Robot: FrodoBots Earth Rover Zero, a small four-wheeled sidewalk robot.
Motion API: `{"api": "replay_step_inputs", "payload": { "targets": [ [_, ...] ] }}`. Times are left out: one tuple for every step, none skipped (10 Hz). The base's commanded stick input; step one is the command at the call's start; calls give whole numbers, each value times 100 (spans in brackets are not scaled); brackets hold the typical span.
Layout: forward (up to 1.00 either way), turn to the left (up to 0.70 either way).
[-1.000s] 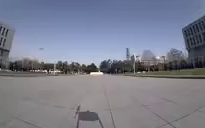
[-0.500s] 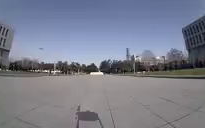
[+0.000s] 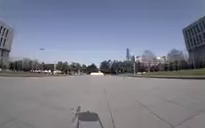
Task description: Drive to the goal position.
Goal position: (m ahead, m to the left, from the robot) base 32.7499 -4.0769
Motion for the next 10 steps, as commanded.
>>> {"api": "replay_step_inputs", "payload": {
  "targets": [
    [100,3],
    [100,3],
    [100,3],
    [100,3],
    [100,3],
    [100,3],
    [100,3],
    [100,3],
    [100,3],
    [100,3]
  ]
}}
